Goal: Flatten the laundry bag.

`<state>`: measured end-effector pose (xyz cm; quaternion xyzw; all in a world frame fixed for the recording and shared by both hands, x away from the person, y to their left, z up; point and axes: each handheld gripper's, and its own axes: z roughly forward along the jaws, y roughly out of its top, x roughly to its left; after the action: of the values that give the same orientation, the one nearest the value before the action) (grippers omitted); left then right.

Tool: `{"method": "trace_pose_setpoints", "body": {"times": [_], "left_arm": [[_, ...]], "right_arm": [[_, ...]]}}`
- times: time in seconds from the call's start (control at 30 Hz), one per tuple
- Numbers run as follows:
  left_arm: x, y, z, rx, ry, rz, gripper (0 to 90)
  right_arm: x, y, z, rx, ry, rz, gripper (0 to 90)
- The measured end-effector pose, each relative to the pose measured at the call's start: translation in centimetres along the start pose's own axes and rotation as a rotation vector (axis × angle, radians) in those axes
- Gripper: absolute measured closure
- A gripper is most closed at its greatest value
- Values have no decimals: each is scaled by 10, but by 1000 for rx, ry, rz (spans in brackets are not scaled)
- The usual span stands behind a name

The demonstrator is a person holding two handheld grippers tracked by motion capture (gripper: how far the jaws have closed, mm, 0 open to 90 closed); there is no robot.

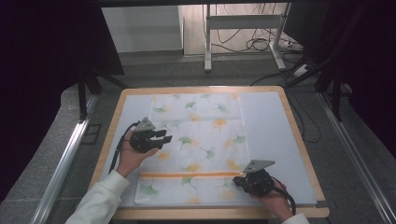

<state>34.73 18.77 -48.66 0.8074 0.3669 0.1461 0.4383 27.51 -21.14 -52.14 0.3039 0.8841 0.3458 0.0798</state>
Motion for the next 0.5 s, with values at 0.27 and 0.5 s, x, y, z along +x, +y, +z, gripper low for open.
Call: {"method": "trace_pose_setpoints", "body": {"times": [0.27,0.5], "left_arm": [[-33,-14,3,56,-23,41,512],[-53,-18,0,61,-68,47,458]], "right_arm": [[1,0,-2,6,4,-15,852],[-3,1,-10,-23,-3,-2,877]]}}
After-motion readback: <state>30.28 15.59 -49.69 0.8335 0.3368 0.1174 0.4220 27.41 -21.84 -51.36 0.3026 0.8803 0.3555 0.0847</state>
